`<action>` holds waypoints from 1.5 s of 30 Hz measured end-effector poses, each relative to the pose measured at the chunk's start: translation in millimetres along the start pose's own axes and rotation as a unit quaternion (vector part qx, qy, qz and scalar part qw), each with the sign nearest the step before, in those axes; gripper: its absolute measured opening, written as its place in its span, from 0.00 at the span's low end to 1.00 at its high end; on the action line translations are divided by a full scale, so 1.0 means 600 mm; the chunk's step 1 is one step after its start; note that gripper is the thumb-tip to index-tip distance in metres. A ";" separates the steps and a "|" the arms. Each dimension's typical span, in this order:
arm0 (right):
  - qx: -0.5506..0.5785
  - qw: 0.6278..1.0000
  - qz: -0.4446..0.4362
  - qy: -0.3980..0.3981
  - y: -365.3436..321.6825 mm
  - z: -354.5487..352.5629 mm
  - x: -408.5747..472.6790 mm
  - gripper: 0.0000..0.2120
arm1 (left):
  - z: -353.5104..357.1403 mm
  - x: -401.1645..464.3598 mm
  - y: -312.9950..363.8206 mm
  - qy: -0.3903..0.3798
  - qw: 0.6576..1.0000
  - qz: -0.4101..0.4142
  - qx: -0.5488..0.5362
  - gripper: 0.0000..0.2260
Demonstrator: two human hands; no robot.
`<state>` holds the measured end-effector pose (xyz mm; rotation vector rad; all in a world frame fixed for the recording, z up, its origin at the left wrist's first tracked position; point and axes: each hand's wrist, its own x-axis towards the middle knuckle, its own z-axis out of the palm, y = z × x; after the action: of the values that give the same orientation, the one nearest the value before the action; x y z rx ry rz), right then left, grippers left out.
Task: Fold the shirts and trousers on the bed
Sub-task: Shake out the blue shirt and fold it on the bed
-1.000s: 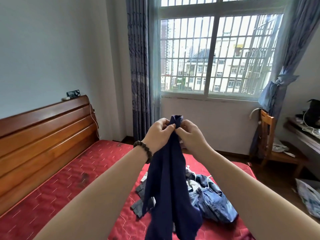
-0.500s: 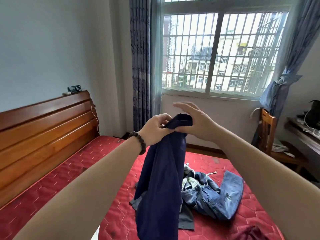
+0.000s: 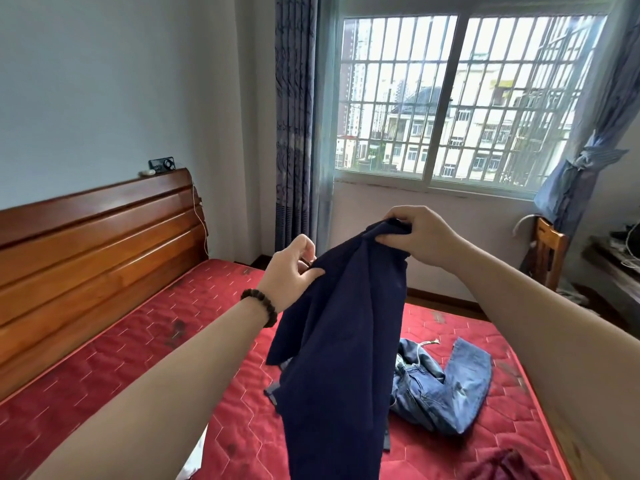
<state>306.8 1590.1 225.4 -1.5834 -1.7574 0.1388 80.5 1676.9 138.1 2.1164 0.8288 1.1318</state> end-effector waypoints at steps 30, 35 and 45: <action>-0.043 0.998 0.015 0.036 -0.007 -0.007 -0.032 0.03 | 0.000 -0.040 -0.052 -0.041 0.978 -0.012 0.206 0.06; -0.037 0.999 -0.022 -0.021 -0.012 -0.021 -0.046 0.11 | -0.044 -0.044 -0.055 -0.023 0.989 0.014 0.149 0.08; -0.023 0.999 -0.019 -0.030 -0.001 -0.014 -0.059 0.11 | -0.054 -0.167 -0.106 -0.115 0.963 -0.078 0.232 0.08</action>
<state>309.3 1555.1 215.9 -1.5918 -1.8473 0.1293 -7.3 1648.8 56.8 2.4428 1.2115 0.6343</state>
